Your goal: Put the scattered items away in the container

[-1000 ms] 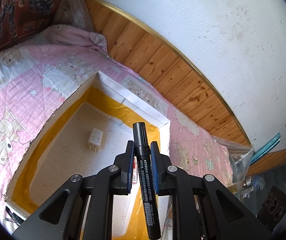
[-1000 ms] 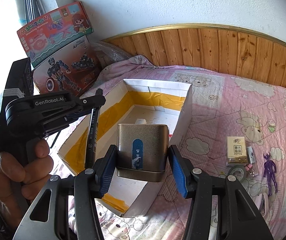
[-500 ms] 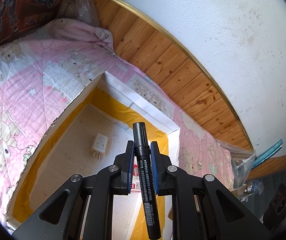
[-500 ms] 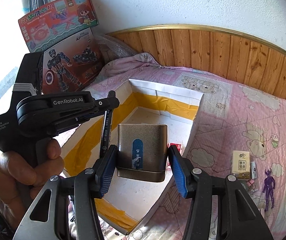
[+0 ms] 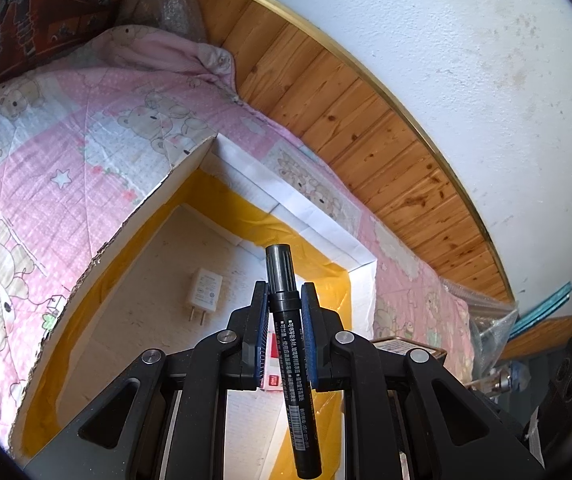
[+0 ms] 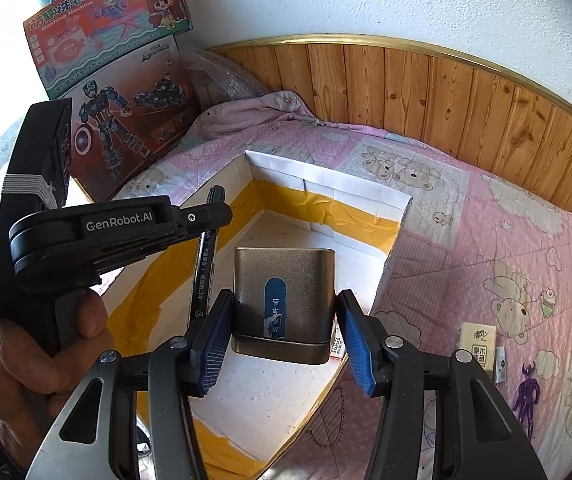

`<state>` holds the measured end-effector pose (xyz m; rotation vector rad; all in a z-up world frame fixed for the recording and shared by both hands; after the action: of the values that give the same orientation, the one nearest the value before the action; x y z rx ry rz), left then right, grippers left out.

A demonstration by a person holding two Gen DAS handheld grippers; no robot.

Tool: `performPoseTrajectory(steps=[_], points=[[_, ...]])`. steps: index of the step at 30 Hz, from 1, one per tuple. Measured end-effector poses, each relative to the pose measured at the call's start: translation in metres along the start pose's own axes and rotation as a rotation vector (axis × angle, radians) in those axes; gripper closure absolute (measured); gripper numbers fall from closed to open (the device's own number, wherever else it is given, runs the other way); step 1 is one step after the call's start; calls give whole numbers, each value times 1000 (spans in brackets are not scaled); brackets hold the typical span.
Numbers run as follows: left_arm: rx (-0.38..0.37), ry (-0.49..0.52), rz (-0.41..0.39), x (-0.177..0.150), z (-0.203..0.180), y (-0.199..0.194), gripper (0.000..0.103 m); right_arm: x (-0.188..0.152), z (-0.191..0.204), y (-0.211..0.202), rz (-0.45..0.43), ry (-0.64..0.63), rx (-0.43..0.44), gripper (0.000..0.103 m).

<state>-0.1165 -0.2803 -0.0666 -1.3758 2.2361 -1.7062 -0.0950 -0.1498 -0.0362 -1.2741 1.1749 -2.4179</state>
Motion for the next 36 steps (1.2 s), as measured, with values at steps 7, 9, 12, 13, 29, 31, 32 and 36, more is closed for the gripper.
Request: performPoseTrajectory(steps=[7,9,12,13,29,31,32,36], points=[[13,31,20,-3,-7,11,87,12,-6,11,38,2,-3,50],[22,37,21,-4,-7,13,87,15,-7,12,45,-3,-8,50],[29,31,28,-4,-5,17,87,20,-8,15,62,-16,-15,50],[33,30,30,-4,-3,18,87,21,-8,17,67,-18,-18,50],[89,3,68,-3,10,36,87,33,-21,47,172,-46,-51,50],[107,9,68,-3,12,38,87,34,-23,51,185,-53,-58,50],[115,11,67,-3,13,39,87,35,-23,54,191,-56,-61,50],[135,24,68,-4,13,44,87,37,-26,63,219,-67,-79,50]])
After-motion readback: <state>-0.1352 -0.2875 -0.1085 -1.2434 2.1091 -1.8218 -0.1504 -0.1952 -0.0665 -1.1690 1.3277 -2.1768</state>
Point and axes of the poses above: each gripper's, at about its wrist camera, not at the fingertips, and y roughly the way its jaws point, z to its left, x to its top, the point moved 7 cm from there along y, roughly the way its jaws point, and after that the axes turned 14 degrees about x, right-handed, at the moved point
